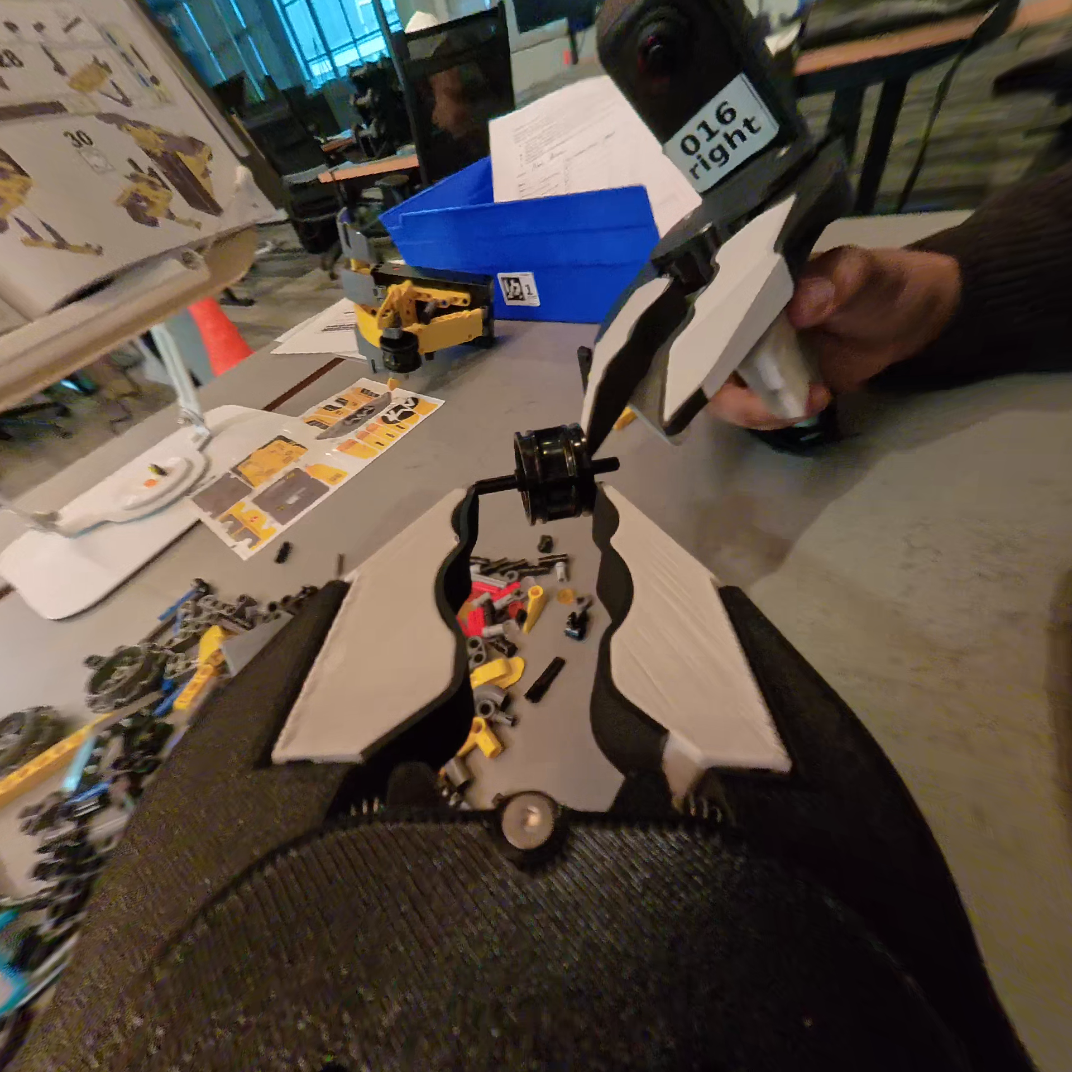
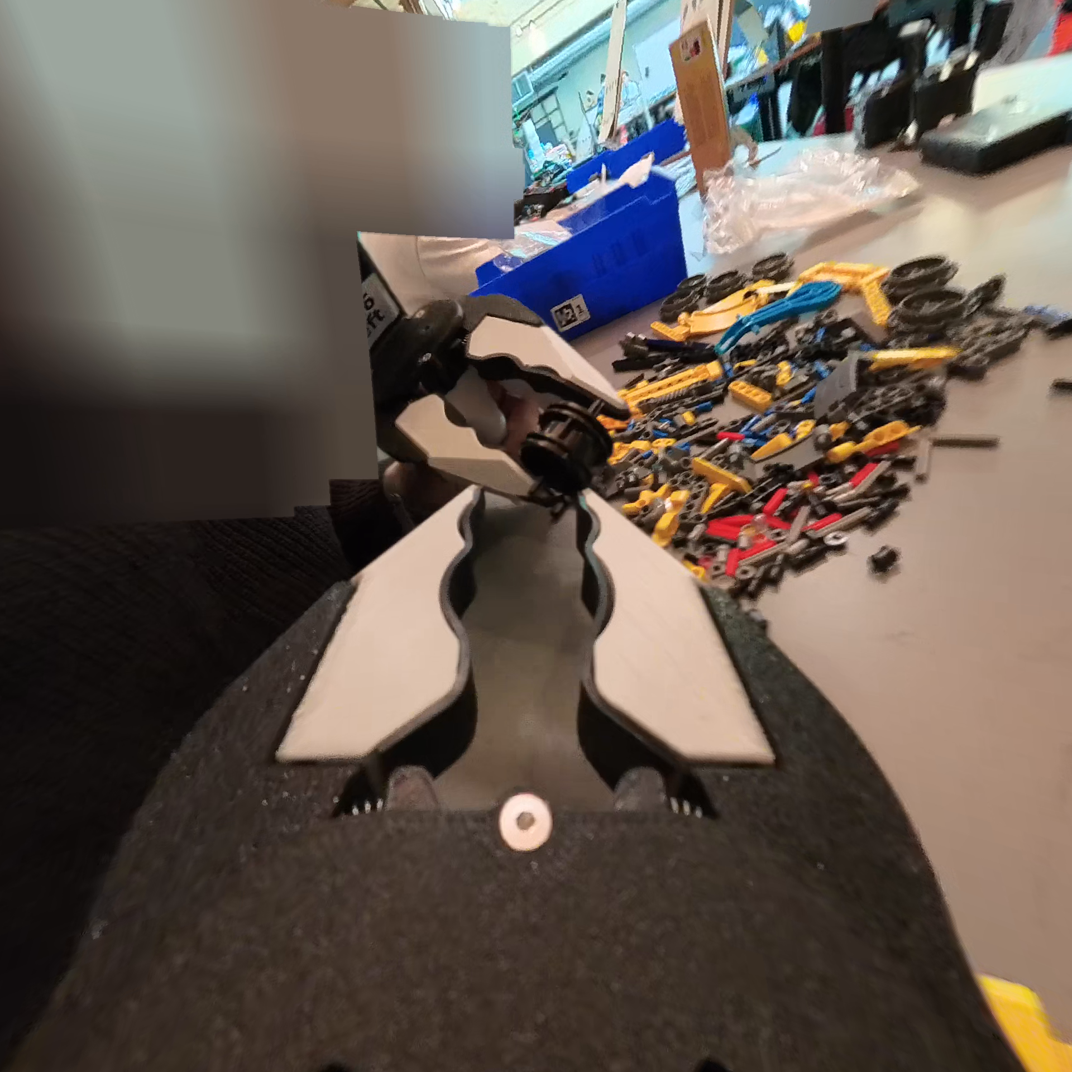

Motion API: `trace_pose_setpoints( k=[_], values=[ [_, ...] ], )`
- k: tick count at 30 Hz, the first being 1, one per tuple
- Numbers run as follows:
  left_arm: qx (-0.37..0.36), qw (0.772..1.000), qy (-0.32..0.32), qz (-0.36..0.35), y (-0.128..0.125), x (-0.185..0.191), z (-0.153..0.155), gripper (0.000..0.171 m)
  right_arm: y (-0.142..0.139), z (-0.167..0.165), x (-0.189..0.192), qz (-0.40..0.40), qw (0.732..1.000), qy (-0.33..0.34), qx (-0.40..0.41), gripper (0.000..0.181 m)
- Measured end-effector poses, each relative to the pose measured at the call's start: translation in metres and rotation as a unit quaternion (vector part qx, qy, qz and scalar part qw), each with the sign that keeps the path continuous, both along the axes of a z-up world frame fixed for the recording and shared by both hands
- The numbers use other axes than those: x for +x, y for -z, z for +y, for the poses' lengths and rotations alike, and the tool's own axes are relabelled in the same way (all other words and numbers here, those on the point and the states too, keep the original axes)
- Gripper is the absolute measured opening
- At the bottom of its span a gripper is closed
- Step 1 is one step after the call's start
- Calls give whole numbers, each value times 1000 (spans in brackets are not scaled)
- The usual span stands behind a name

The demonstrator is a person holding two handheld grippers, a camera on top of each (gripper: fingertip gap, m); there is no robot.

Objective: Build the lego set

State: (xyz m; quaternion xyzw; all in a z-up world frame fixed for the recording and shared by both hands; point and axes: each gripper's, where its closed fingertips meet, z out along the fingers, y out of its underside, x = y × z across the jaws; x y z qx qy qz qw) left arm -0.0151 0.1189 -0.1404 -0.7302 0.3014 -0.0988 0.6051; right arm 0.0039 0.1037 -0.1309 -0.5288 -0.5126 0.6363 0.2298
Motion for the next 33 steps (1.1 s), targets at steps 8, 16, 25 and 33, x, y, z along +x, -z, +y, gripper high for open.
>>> trace_pose_setpoints(
  k=[8, 16, 25, 33],
  values=[
    [-39, 980, 141, -135, -18, 24, -25, 35, -17, -14, 13, 95, 985, -30, 139, 40],
    [-40, 973, 210, -89, -10, 49, -44, 35, -16, -32, 19, 111, 975, -67, 178, 26],
    [-36, 970, 223, -96, -13, 51, -48, 16, -16, -34, 22, 118, 968, -63, 212, 20],
    [-44, 968, 215, -126, -16, 48, -44, 49, -13, -43, 24, 110, 971, -93, 191, 20]
  ],
)
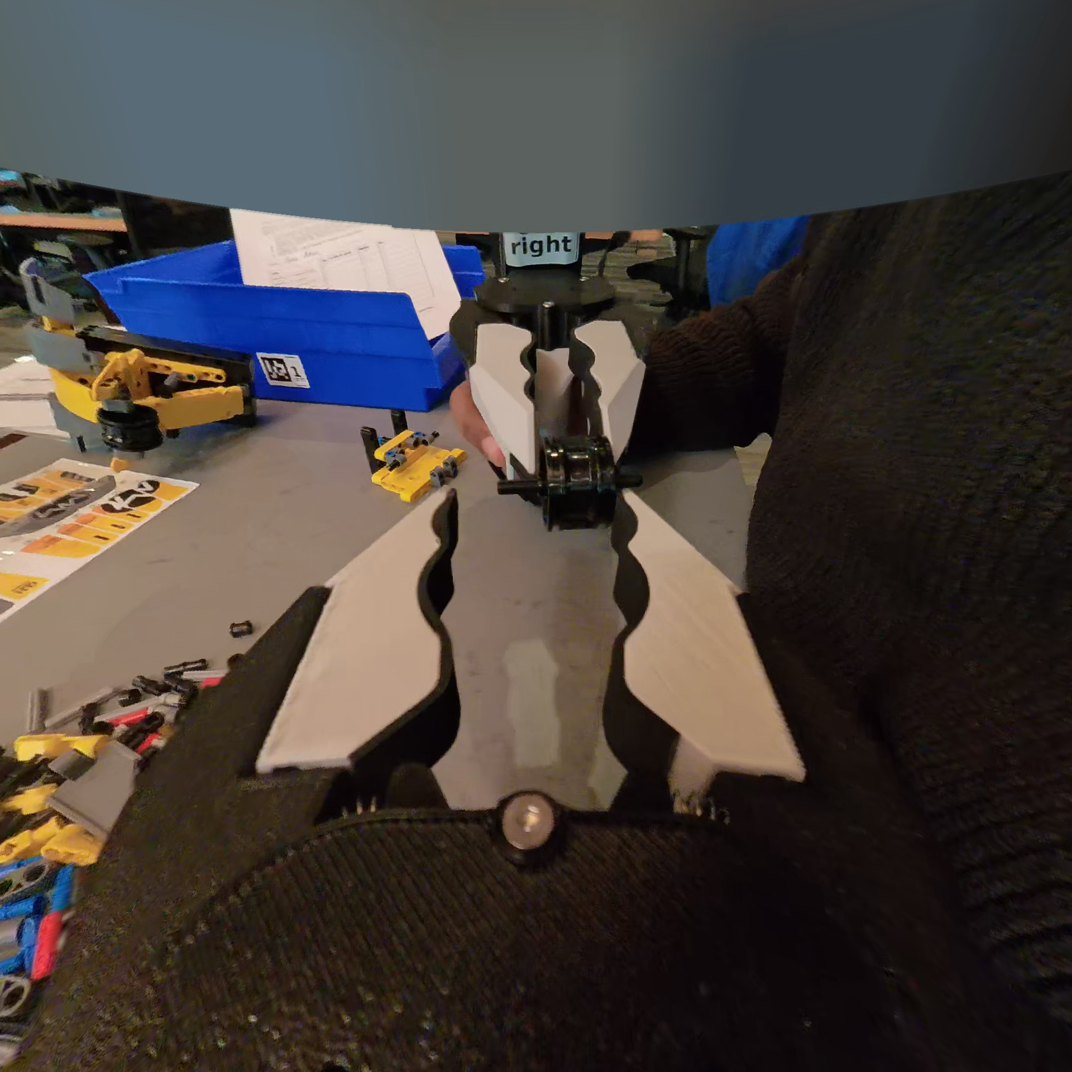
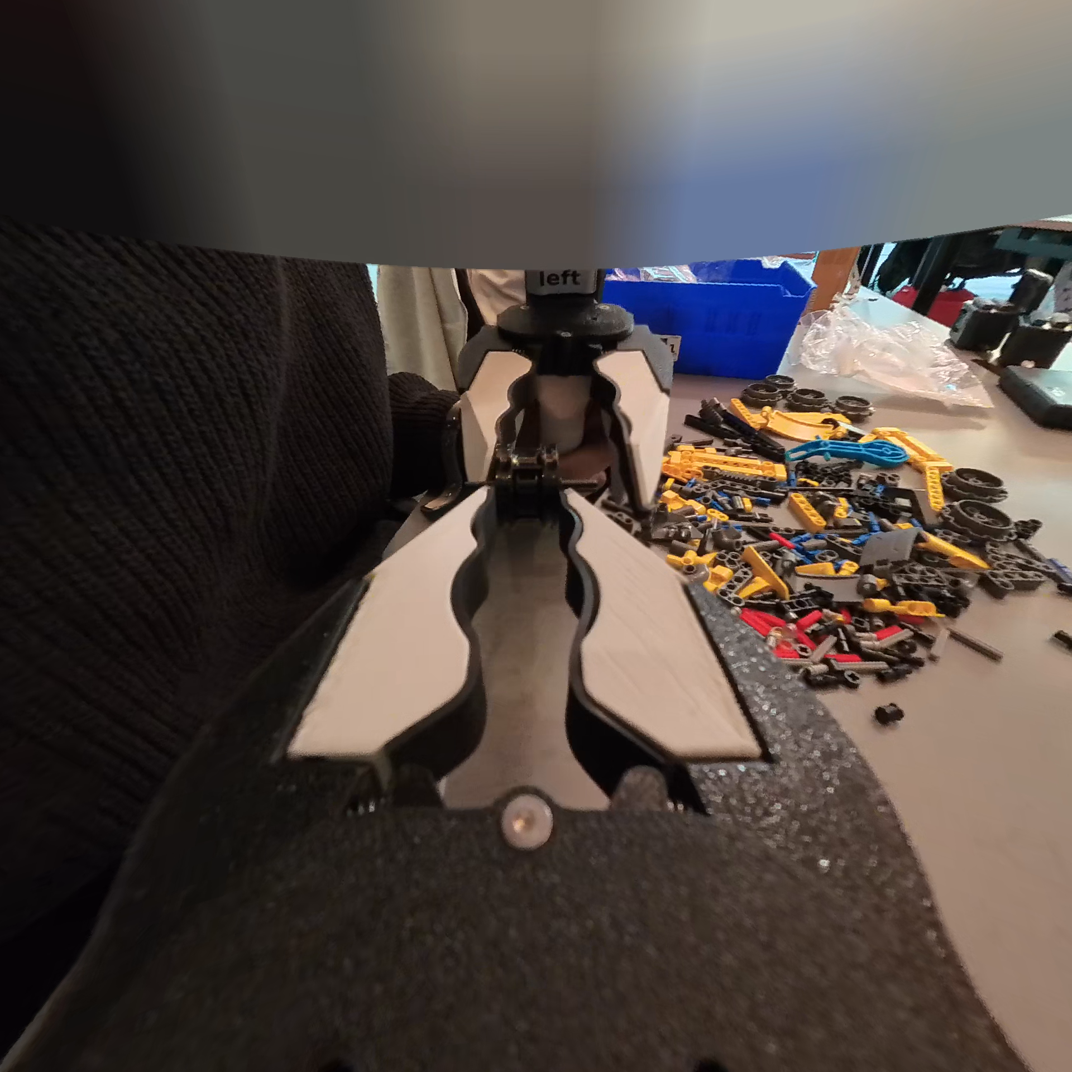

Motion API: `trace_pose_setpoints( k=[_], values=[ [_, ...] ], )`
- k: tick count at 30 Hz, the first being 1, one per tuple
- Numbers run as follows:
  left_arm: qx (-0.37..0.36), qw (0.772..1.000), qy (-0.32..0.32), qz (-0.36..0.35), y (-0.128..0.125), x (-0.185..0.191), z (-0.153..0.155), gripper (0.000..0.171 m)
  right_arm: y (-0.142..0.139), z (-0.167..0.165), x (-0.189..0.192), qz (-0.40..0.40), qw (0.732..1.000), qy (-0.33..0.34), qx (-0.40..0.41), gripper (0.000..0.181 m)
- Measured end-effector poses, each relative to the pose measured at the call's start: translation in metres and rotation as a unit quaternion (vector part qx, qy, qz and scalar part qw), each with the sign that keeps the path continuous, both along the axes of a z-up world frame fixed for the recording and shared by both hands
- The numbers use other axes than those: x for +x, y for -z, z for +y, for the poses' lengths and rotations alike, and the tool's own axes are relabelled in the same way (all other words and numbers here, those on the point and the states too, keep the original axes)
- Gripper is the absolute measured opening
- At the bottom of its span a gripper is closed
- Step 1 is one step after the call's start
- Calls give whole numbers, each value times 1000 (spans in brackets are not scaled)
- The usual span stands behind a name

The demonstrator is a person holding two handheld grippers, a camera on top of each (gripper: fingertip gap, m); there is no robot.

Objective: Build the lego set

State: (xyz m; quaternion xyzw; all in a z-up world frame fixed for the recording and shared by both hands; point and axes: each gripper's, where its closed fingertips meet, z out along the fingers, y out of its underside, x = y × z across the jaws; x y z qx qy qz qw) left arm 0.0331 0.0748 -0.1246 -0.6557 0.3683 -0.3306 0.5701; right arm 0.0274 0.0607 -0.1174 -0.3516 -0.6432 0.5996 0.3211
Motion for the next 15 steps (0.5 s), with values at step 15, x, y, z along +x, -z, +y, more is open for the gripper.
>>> trace_pose_setpoints(
  k=[15],
  values=[
    [22, 1000, 6, 17, -1, 4, -5, 34, 0, 2, -1, -8, 1000, 0, -14, 20]
  ],
)
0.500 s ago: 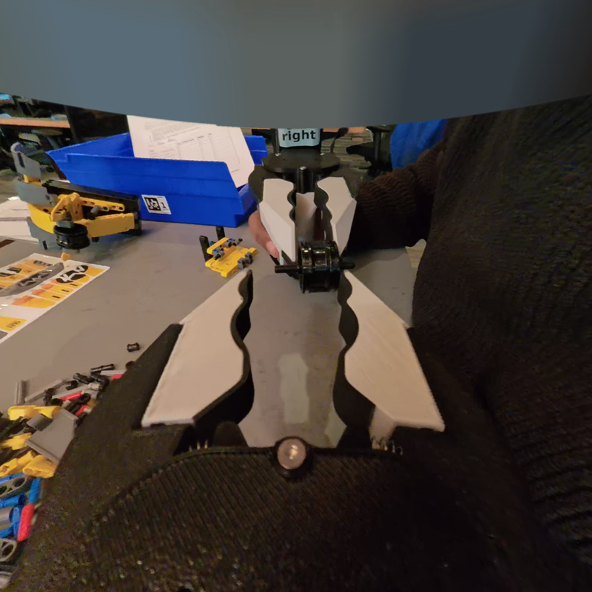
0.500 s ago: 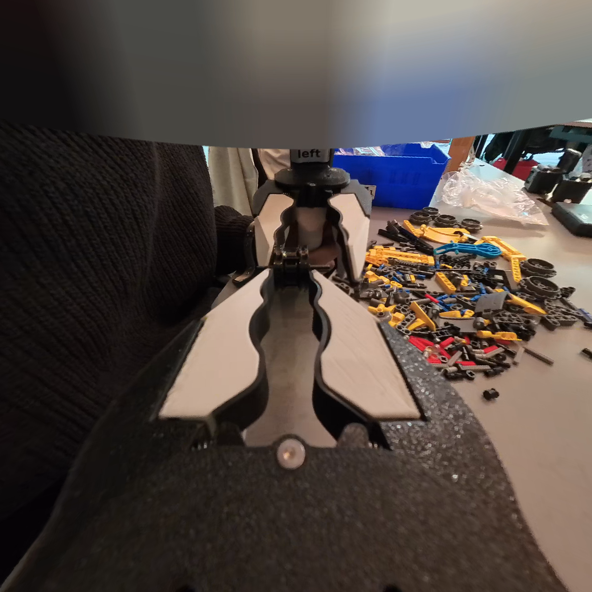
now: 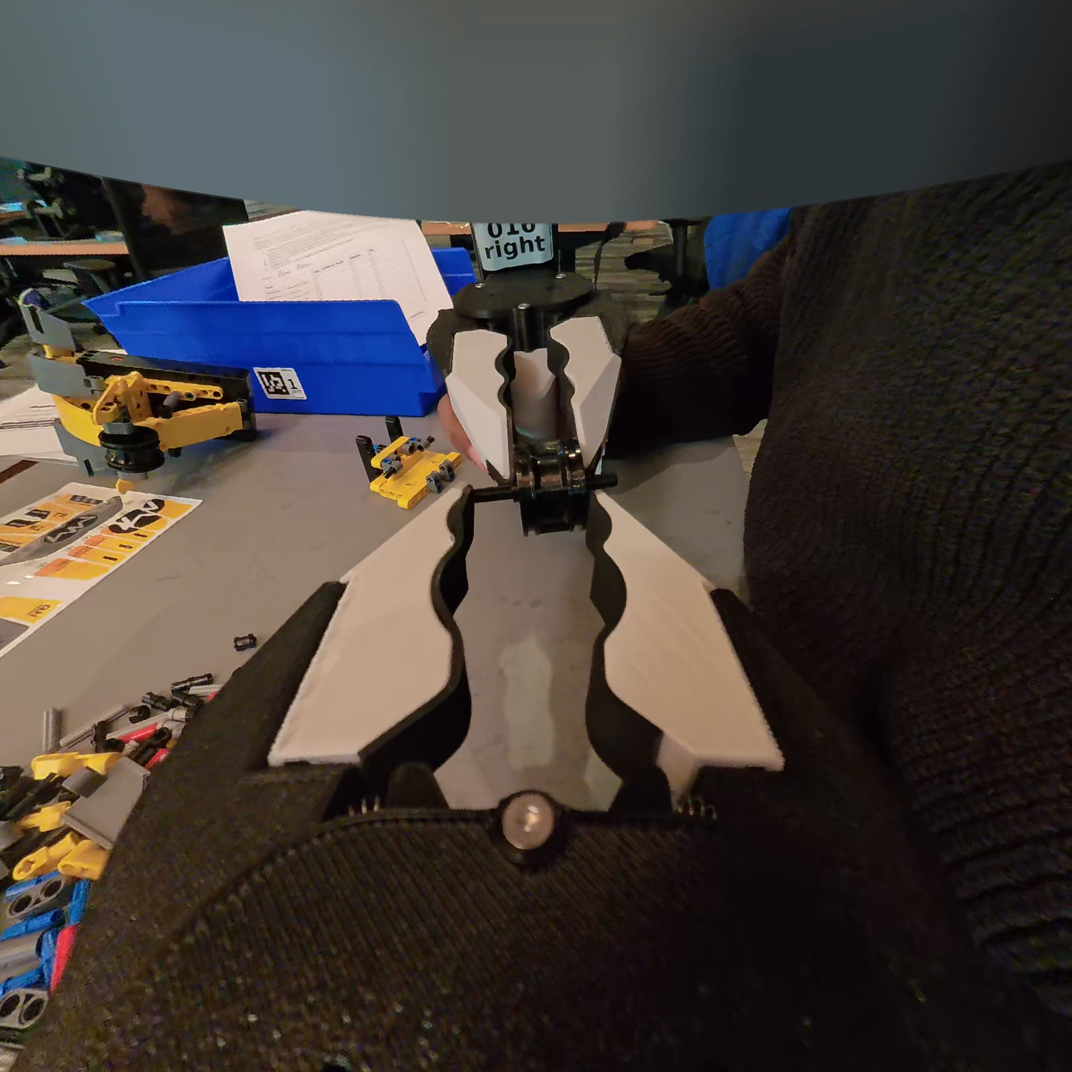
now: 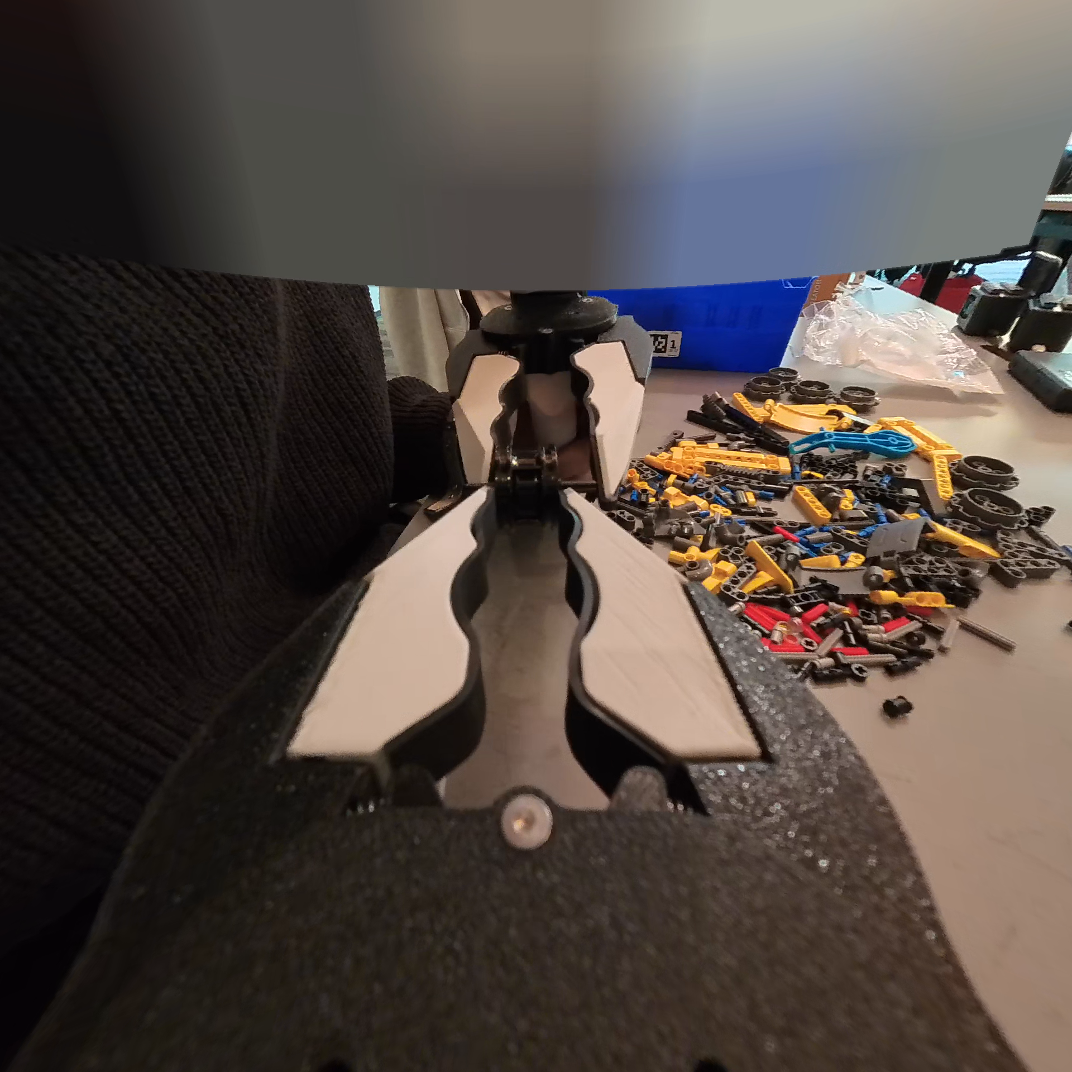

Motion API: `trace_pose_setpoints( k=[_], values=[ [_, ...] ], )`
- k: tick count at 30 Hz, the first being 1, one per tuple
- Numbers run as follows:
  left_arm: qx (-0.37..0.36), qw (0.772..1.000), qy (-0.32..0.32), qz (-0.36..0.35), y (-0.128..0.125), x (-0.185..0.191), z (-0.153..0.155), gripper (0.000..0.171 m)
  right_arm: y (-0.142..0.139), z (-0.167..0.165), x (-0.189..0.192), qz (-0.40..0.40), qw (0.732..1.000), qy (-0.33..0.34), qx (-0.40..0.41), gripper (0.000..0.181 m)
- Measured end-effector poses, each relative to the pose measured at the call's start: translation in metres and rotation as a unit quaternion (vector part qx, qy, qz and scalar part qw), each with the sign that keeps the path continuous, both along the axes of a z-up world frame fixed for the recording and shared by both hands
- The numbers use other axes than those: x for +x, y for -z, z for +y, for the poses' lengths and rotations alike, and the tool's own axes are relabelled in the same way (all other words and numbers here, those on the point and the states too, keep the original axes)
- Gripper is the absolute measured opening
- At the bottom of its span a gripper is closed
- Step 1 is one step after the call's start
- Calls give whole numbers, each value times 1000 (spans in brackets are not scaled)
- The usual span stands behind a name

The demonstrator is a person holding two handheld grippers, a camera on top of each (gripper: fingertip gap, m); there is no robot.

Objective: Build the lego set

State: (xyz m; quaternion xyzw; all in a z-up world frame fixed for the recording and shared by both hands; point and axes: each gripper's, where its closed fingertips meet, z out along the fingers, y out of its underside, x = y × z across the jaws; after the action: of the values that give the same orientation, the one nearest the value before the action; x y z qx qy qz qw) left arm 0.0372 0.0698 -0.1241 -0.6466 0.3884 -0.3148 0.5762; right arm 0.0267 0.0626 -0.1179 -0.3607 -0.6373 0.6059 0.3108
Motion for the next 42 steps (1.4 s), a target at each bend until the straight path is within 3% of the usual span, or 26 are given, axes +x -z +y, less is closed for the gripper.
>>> trace_pose_setpoints(
  k=[42],
  values=[
    [-32, 999, -5, 14, 6, 0, -1, 35, 3, 0, 1, -9, 1000, -10, -3, 20]
  ],
)
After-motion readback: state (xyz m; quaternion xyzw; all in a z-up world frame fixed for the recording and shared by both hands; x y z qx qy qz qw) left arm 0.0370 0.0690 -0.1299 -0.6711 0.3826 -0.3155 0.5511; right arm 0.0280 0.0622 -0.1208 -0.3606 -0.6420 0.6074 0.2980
